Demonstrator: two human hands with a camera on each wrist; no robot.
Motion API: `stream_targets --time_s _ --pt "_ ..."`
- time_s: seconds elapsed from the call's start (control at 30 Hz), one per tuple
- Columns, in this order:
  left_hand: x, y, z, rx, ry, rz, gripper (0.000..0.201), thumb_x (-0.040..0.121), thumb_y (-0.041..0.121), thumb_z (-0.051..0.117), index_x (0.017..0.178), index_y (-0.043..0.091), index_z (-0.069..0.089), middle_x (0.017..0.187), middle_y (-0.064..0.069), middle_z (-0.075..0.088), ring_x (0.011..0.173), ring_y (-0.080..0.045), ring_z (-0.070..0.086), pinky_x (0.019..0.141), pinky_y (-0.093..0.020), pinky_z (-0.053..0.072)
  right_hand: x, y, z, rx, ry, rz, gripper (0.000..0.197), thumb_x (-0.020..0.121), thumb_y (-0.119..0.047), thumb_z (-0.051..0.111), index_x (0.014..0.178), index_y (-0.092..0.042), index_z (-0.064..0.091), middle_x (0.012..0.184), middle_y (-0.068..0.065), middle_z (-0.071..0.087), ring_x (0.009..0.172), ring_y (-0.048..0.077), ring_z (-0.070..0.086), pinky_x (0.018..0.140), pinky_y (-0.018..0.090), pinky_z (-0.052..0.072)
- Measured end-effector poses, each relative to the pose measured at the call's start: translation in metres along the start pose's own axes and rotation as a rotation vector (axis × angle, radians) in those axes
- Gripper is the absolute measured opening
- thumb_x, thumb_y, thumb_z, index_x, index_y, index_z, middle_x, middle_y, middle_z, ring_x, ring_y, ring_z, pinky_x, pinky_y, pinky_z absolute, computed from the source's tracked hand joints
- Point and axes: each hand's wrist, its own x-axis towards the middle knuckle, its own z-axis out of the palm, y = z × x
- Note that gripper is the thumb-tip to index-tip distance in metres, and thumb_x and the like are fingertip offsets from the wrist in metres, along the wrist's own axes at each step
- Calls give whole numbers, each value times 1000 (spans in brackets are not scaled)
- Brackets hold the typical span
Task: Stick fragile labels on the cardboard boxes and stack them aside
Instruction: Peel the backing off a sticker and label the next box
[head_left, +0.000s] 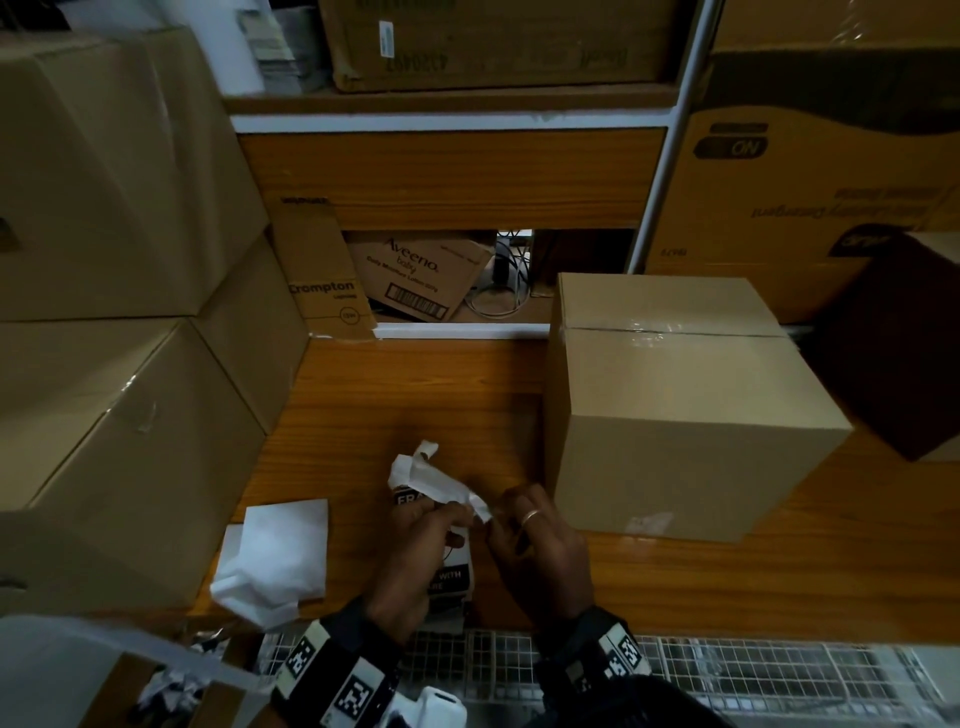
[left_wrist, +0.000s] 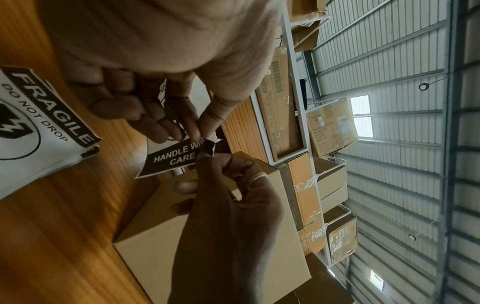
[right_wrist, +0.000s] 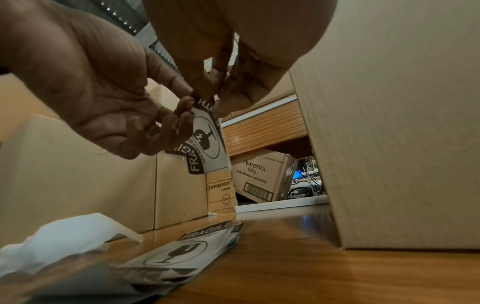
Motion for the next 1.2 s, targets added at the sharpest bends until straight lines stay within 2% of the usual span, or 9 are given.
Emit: stream_targets --time_s 0.1,0.17,0.27,0.37,0.47,0.57,0.73,1.0,1.2 --pt "0 2 -2 29 2 9 15 88 13 68 101 6 73 100 -13 75 84 -22 67 62 -29 46 -1 0 -2 55 -53 -9 10 96 -24 60 99 -15 64 100 2 65 70 20 61 49 35 51" --pt "0 4 -3 58 -13 13 14 90 11 65 100 4 71 98 -12 75 80 -18 67 57 -26 47 0 1 -4 245 -85 17 9 94 -14 60 85 -15 61 91 -2 62 70 19 59 53 40 49" --pt "0 10 -4 80 -40 34 13 93 4 61 80 4 63 75 -7 70 62 -12 66 45 -18 44 6 -2 -11 740 -152 302 18 85 1 68 71 -4 57 72 9 61 62 25 59 54 42 48" --pt "-3 12 -5 156 -47 55 24 93 5 62 69 7 60 66 -4 65 66 -16 63 53 -23 42 6 -5 -15 1018 -199 543 19 83 -5 73 74 4 59 64 13 64 54 21 61 52 31 48" --pt "-3 9 -4 137 -1 97 20 98 6 59 80 -1 65 72 -12 65 60 -14 62 47 -18 44 3 -10 -17 898 -207 481 15 88 -5 76 85 3 64 66 0 67 57 10 62 56 24 48" --pt "-5 9 -2 126 28 114 19 98 6 59 89 -7 69 73 -11 72 53 -5 66 43 -12 42 4 -14 -20 735 -180 441 20 83 -13 85 94 -7 69 73 -1 69 65 12 65 60 22 51" --pt "-10 9 0 157 23 97 21 97 3 60 79 -3 69 67 -7 72 53 -3 67 46 -13 44 6 -12 -19 593 -177 413 14 85 6 74 72 5 68 75 -18 70 72 2 67 65 14 46" --pt "-13 7 -6 261 45 162 14 95 8 65 82 5 70 76 -3 76 71 -11 74 59 -29 49 15 -16 -29 869 -267 732 20 92 6 66 73 5 73 71 18 72 63 20 64 56 27 50" --pt "-17 8 -7 304 19 203 18 90 6 69 72 7 73 72 -1 76 71 -10 73 59 -26 52 19 -24 -33 826 -346 616 13 90 -5 75 78 0 77 72 9 76 63 12 67 58 21 50"
